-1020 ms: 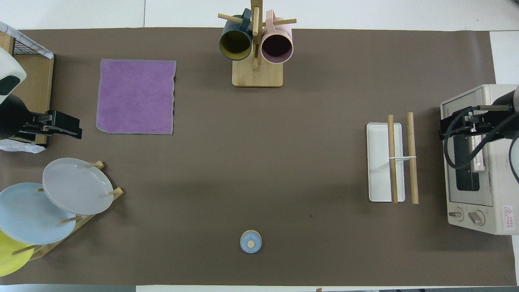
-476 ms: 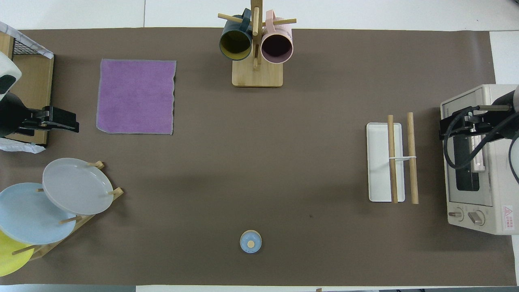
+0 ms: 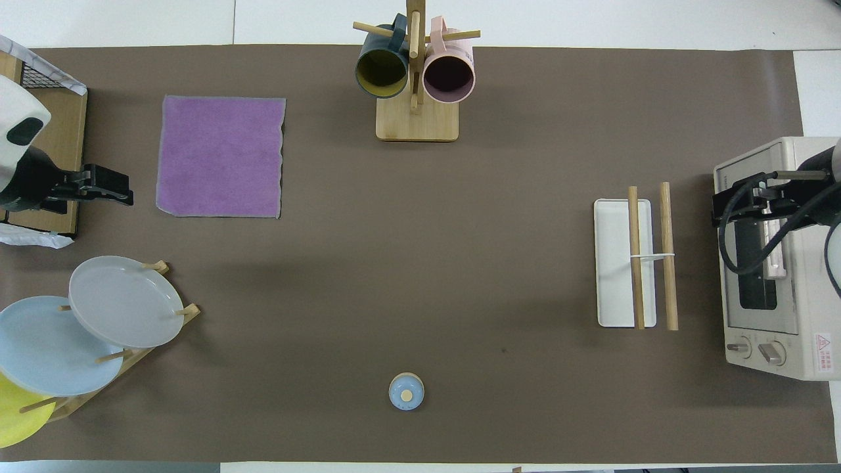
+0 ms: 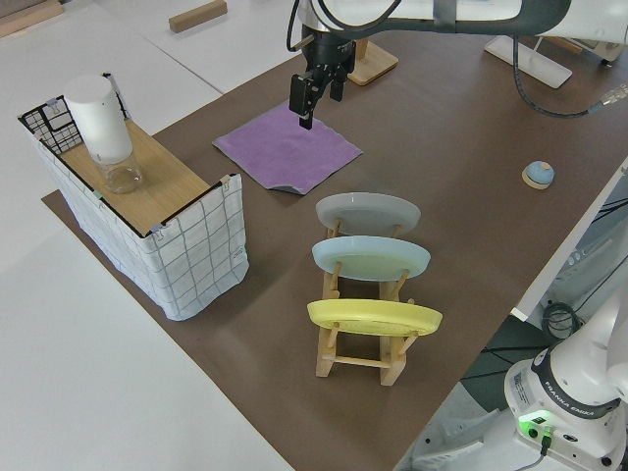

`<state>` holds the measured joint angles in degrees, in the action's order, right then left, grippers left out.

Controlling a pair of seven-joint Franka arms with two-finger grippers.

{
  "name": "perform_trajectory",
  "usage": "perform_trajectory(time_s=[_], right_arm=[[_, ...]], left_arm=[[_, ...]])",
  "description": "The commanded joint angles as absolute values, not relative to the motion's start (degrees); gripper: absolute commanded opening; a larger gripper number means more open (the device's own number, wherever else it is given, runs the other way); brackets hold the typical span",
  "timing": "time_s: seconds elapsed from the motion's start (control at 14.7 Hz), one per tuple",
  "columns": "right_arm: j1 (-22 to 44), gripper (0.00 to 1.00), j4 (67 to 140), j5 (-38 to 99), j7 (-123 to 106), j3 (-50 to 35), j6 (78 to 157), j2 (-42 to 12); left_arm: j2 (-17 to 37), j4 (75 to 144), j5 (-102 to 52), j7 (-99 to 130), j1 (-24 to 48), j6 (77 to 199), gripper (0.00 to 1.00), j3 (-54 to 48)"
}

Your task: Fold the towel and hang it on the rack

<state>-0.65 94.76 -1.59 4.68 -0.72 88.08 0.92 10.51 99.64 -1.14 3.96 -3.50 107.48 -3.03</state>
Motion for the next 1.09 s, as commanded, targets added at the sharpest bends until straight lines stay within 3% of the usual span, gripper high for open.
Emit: perform_trajectory(time_s=[0.0,0.27,0.54,0.75,1.02], right_arm=[[-1.7,1.00,95.2,-1.4,3.4,-1.2,88.1,1.5],[-1.7,1.00,95.2,-1.4,3.4,-1.2,88.1,1.5],[-1.7,1.00,95.2,-1.4,3.4,-1.2,88.1,1.5],[-1.7,1.00,95.2,-1.4,3.4,-1.3,88.1,1.5],[-1.7,1.00,95.2,-1.4,3.4,-1.2,88.1,1.5]], left_arm=[[17.7,99.1,-1.8,3.6,-6.3,114.5,1.00,-3.4],[23.5,99.7,-1.9,3.3,-7.1,122.6,1.00,-3.5],[23.5,103.6,-1.8,2.8,-6.6,125.7,1.00,-3.5],[23.1,106.4,-1.8,1.0,-6.7,125.9,0.81,-3.5],[23.1,106.2,-1.8,1.0,-6.7,124.9,0.71,-3.7]])
